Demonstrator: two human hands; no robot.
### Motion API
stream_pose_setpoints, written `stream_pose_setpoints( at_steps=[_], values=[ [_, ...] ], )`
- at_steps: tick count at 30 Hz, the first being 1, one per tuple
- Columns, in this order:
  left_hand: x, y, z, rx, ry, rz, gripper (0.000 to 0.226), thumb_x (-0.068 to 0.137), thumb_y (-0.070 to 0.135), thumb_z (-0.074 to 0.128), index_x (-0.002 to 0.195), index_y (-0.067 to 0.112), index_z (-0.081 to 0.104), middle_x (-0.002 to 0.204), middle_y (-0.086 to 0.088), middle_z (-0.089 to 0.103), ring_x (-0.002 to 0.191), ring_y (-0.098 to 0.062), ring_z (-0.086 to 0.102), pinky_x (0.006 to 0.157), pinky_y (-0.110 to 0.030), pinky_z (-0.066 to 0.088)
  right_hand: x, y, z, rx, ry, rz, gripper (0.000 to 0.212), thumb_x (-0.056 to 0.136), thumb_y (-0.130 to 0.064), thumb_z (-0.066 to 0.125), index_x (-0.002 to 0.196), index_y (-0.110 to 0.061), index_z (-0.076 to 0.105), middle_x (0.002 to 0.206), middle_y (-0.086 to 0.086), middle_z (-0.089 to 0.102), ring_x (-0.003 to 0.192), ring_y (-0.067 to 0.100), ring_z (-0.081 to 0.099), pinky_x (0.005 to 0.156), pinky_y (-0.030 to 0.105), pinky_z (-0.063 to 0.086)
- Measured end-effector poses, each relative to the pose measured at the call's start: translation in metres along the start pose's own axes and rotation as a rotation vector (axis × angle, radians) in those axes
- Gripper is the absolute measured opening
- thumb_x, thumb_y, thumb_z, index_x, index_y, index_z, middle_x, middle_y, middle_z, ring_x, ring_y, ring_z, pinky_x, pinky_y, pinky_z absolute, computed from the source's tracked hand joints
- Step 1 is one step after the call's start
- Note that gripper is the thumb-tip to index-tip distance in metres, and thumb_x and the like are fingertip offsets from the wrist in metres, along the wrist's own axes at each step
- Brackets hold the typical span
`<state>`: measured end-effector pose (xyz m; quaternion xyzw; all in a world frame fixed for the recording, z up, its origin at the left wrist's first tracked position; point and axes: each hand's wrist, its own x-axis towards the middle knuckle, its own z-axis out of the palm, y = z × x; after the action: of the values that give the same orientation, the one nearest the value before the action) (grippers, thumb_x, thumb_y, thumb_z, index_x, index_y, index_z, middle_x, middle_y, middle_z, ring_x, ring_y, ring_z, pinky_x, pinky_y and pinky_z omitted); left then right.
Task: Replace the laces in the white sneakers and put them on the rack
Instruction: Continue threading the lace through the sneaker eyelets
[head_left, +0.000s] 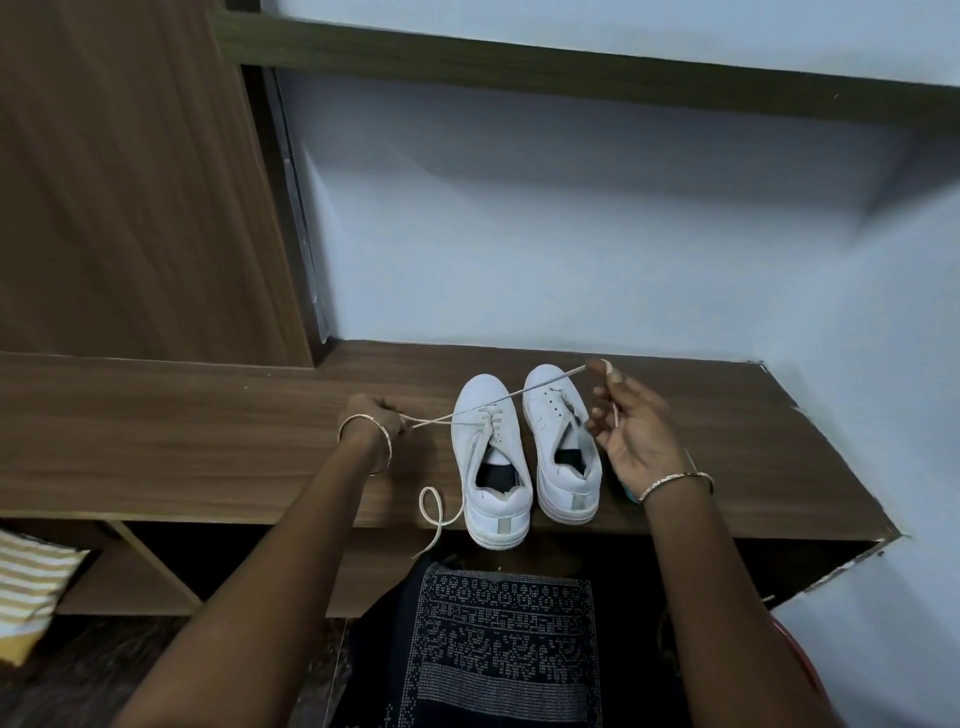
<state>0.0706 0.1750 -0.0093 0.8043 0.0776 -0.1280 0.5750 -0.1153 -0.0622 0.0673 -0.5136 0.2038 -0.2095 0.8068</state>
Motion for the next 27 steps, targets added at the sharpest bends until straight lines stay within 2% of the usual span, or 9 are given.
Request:
stream_pose_setpoints(
  at_steps=[2, 4, 7, 9, 11, 14, 17, 22, 27],
  values=[
    [-0.019, 0.010, -0.002, 0.384, 0.088, 0.127, 0.006, 0.079, 0.013, 0.072, 0.076, 0.017, 0.074, 0.087, -0.010, 0.071, 0.097, -0.035, 0.068, 0.088, -0.038, 0.055, -0.002, 0.008, 0.008, -0.151, -0.026, -0.012, 0.022, 0.103, -0.012, 0.048, 0.107, -0.014, 0.070, 0.074, -0.003, 0.066, 0.051, 0.006, 0.050, 0.048, 0.019, 0.040],
    [-0.039, 0.028, 0.002, 0.639, 0.152, 0.348, 0.018, 0.088, 0.031, 0.063, 0.093, 0.018, 0.075, 0.100, -0.012, 0.070, 0.098, -0.036, 0.065, 0.082, -0.034, 0.049, -0.004, 0.017, 0.018, -0.340, -0.091, -0.013, 0.016, 0.102, -0.008, 0.051, 0.108, -0.008, 0.066, 0.081, 0.003, 0.072, 0.050, 0.008, 0.056, 0.044, 0.018, 0.037],
    [-0.065, 0.057, 0.015, 0.486, 0.026, 0.754, 0.037, 0.094, 0.034, 0.051, 0.087, 0.003, 0.071, 0.078, -0.016, 0.068, 0.077, -0.030, 0.063, 0.061, -0.034, 0.035, -0.005, 0.030, 0.033, -0.546, -0.138, -0.028, 0.005, 0.096, -0.006, 0.061, 0.097, -0.001, 0.062, 0.084, 0.012, 0.075, 0.050, 0.011, 0.063, 0.043, 0.020, 0.039],
    [-0.084, 0.074, 0.024, 0.368, -0.154, 0.875, 0.041, 0.100, 0.035, 0.047, 0.091, 0.002, 0.070, 0.069, -0.001, 0.064, 0.068, -0.006, 0.059, 0.060, -0.025, 0.036, -0.006, 0.034, 0.043, -0.639, -0.152, -0.069, 0.006, 0.090, -0.006, 0.069, 0.086, -0.004, 0.066, 0.077, 0.013, 0.075, 0.050, 0.014, 0.063, 0.044, 0.023, 0.040],
    [-0.095, 0.083, 0.031, 0.305, -0.361, 0.870, 0.040, 0.105, 0.035, 0.041, 0.100, 0.010, 0.073, 0.076, 0.012, 0.067, 0.073, 0.006, 0.060, 0.067, -0.014, 0.041, -0.004, 0.036, 0.052, -0.684, -0.174, -0.118, 0.009, 0.081, -0.010, 0.076, 0.075, -0.010, 0.070, 0.066, 0.011, 0.071, 0.049, 0.014, 0.061, 0.044, 0.022, 0.041],
    [-0.092, 0.080, 0.042, 0.315, -0.481, 0.829, 0.054, 0.103, 0.048, 0.035, 0.080, 0.014, 0.070, 0.067, 0.001, 0.068, 0.063, -0.013, 0.061, 0.066, -0.032, 0.044, 0.001, 0.036, 0.058, -0.713, -0.165, -0.195, 0.007, 0.072, -0.020, 0.075, 0.067, -0.015, 0.072, 0.060, 0.008, 0.068, 0.052, 0.013, 0.061, 0.053, 0.028, 0.049],
    [-0.083, 0.068, 0.044, 0.245, -0.495, 0.750, 0.055, 0.103, 0.043, 0.040, 0.059, 0.014, 0.058, 0.048, 0.004, 0.056, 0.046, -0.004, 0.049, 0.054, -0.029, 0.037, 0.006, 0.032, 0.055, -0.656, -0.190, -0.202, 0.008, 0.087, -0.002, 0.069, 0.083, -0.006, 0.075, 0.070, 0.011, 0.071, 0.057, 0.009, 0.064, 0.059, 0.024, 0.052],
    [-0.062, 0.047, 0.034, 0.229, -0.525, 0.664, 0.016, 0.095, 0.024, 0.063, 0.091, 0.013, 0.075, 0.071, -0.010, 0.071, 0.063, -0.011, 0.064, 0.068, -0.032, 0.052, 0.006, 0.032, 0.040, -0.502, -0.157, -0.128, 0.011, 0.090, 0.008, 0.064, 0.096, 0.002, 0.070, 0.079, 0.012, 0.073, 0.060, 0.011, 0.066, 0.062, 0.020, 0.057],
    [-0.051, 0.039, 0.036, 0.332, -0.303, 0.629, 0.011, 0.087, 0.026, 0.073, 0.082, 0.018, 0.079, 0.064, 0.005, 0.071, 0.067, -0.019, 0.069, 0.068, -0.038, 0.055, 0.013, 0.069, 0.029, -0.789, 0.012, -0.144, 0.014, 0.084, 0.004, 0.069, 0.087, -0.009, 0.071, 0.080, 0.004, 0.073, 0.072, 0.018, 0.069, 0.073, 0.032, 0.059]
  ],
)
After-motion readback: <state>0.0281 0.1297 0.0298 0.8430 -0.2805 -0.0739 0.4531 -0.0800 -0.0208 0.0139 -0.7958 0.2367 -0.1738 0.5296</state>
